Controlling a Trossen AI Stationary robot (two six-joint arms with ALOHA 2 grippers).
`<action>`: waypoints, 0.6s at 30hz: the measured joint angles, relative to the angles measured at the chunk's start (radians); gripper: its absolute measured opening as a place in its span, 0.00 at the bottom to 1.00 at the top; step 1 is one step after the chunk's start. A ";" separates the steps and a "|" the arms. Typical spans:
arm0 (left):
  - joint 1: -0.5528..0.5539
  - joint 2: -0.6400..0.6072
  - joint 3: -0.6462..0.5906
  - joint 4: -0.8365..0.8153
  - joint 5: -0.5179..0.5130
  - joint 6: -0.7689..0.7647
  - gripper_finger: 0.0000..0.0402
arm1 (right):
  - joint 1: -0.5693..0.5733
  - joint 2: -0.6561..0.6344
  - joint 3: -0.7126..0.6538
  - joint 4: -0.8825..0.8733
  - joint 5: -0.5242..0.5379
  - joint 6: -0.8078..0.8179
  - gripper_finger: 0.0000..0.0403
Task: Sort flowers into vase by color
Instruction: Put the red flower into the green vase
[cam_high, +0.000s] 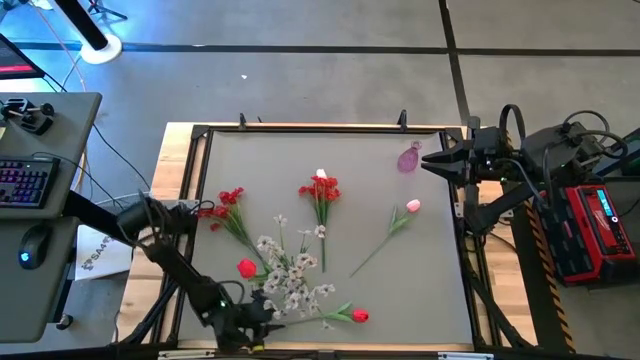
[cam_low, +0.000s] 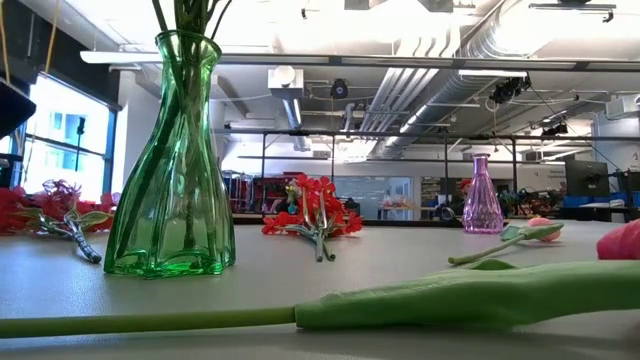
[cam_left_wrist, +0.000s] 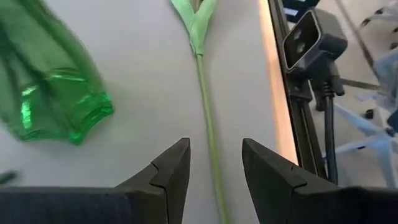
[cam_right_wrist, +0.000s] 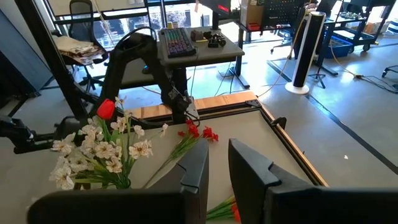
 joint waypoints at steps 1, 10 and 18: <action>0.005 0.015 0.019 -0.015 0.006 0.000 0.33 | 0.000 0.000 0.000 0.000 0.000 0.000 0.13; 0.038 0.106 0.106 -0.075 0.071 0.000 0.33 | 0.000 0.000 0.000 0.000 -0.001 0.000 0.13; 0.043 0.122 0.107 -0.101 0.073 0.002 0.32 | 0.000 0.000 0.000 0.000 -0.002 0.000 0.13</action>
